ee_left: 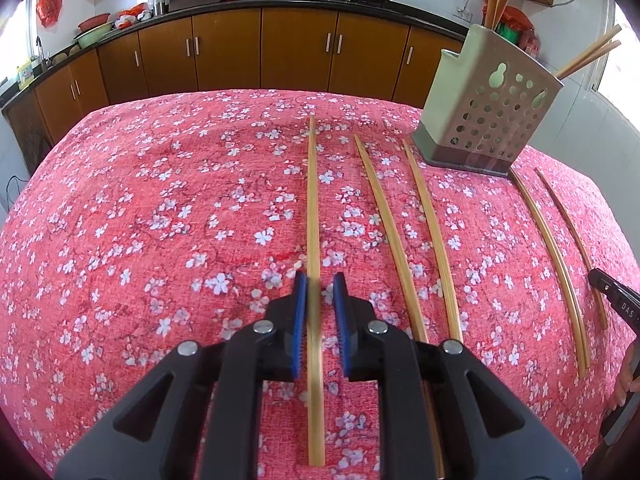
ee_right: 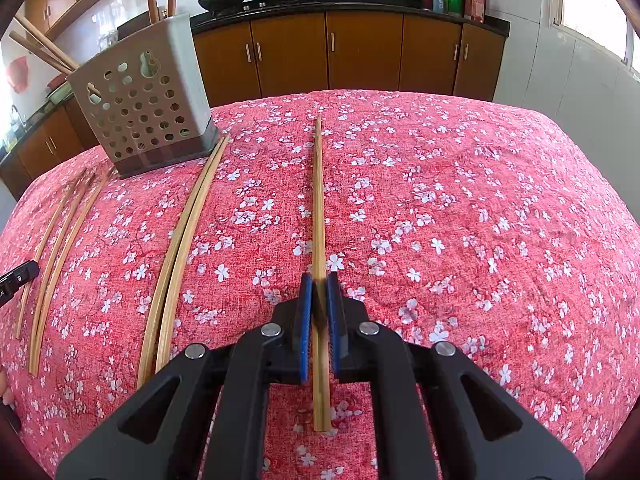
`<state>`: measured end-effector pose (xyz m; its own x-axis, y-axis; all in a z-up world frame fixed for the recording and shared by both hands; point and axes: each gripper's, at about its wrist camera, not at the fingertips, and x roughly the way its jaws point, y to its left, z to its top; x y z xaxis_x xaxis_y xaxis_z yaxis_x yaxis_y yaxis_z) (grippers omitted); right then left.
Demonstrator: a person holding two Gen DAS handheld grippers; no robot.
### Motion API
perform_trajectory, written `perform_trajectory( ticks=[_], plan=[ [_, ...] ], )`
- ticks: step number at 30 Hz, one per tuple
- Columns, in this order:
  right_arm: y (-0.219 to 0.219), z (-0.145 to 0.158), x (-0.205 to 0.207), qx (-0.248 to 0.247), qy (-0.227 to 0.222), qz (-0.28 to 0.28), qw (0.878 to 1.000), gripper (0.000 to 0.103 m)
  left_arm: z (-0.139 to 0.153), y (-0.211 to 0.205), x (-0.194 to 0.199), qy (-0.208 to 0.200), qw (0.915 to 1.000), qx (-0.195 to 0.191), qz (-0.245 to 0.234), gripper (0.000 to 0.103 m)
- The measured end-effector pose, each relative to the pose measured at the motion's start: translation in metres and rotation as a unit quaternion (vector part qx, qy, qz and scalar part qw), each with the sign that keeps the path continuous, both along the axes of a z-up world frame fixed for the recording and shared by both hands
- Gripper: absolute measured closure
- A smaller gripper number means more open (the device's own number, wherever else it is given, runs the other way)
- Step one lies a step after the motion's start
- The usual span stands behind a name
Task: Organize utensils
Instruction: 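Lift the right gripper's chopstick upright over the holder while the left gripper carries its own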
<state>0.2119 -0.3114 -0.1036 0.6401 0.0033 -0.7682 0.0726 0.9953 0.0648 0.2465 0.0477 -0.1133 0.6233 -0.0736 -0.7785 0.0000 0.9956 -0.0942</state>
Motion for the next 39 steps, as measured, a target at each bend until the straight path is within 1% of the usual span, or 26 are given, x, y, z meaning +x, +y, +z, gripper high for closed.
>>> perform_trajectory(
  ticks=[2,6,9,11,12,14,15,16,18,19,21,26,29,31,34,36,39],
  plan=[
    [0.000,0.000,0.000,-0.001,0.000,0.000,1.000,0.094,0.000,0.001,-0.002,0.000,1.0000,-0.003,-0.002,0.087],
    [0.001,0.001,-0.003,0.000,0.000,0.000,1.000,0.094,0.001,0.002,-0.013,0.001,0.9999,0.009,-0.010,0.087],
    [0.000,0.001,-0.006,0.004,0.000,0.001,1.000,0.094,0.001,0.004,-0.018,0.001,0.9999,0.007,-0.009,0.087],
    [-0.001,0.001,-0.006,0.005,0.000,0.001,1.000,0.094,0.001,0.003,-0.019,0.002,0.9999,0.010,-0.008,0.090],
    [0.000,0.002,-0.006,0.005,0.000,0.001,1.000,0.094,0.001,0.003,-0.019,0.002,0.9999,0.014,-0.006,0.094],
    [0.000,0.003,-0.007,-0.004,0.000,0.006,1.000,0.095,0.002,0.002,-0.017,0.007,0.9997,0.022,-0.011,0.094],
    [0.002,0.006,-0.009,-0.016,-0.002,0.007,1.000,0.095,0.006,0.003,-0.017,0.012,0.9995,0.024,-0.017,0.095],
    [0.001,0.010,-0.011,-0.018,-0.010,0.007,1.000,0.095,0.011,0.003,-0.018,0.007,0.9994,0.028,-0.019,0.095],
    [-0.001,0.027,-0.017,-0.013,-0.037,0.008,0.999,0.095,0.030,0.004,-0.022,-0.020,0.9988,0.038,-0.025,0.095],
    [-0.001,0.036,-0.020,-0.013,-0.052,0.006,0.999,0.095,0.041,0.005,-0.024,-0.034,0.9984,0.037,-0.026,0.095],
    [-0.002,0.058,-0.025,-0.012,-0.082,0.004,0.997,0.095,0.062,0.007,-0.027,-0.058,0.9975,0.031,-0.027,0.095],
    [-0.003,0.096,-0.033,-0.014,-0.136,0.003,0.991,0.095,0.107,0.010,-0.034,-0.109,0.9935,0.009,-0.030,0.095],
    [-0.005,0.115,-0.034,-0.010,-0.164,0.002,0.986,0.095,0.128,0.009,-0.039,-0.131,0.9908,-0.001,-0.033,0.095],
    [-0.007,0.127,-0.034,-0.007,-0.184,0.003,0.983,0.095,0.139,0.006,-0.040,-0.140,0.9895,0.000,-0.035,0.095],
    [-0.005,0.148,-0.038,-0.002,-0.211,0.010,0.978,0.095,0.158,0.003,-0.043,-0.154,0.9869,-0.008,-0.049,0.095],
    [-0.004,0.165,-0.040,0.008,-0.228,0.018,0.974,0.095,0.173,-0.002,-0.047,-0.166,0.9843,-0.011,-0.059,0.095],
    [-0.001,0.191,-0.046,0.039,-0.253,0.036,0.966,0.095,0.194,-0.010,-0.053,-0.184,0.9798,-0.020,-0.076,0.095]
  ],
)
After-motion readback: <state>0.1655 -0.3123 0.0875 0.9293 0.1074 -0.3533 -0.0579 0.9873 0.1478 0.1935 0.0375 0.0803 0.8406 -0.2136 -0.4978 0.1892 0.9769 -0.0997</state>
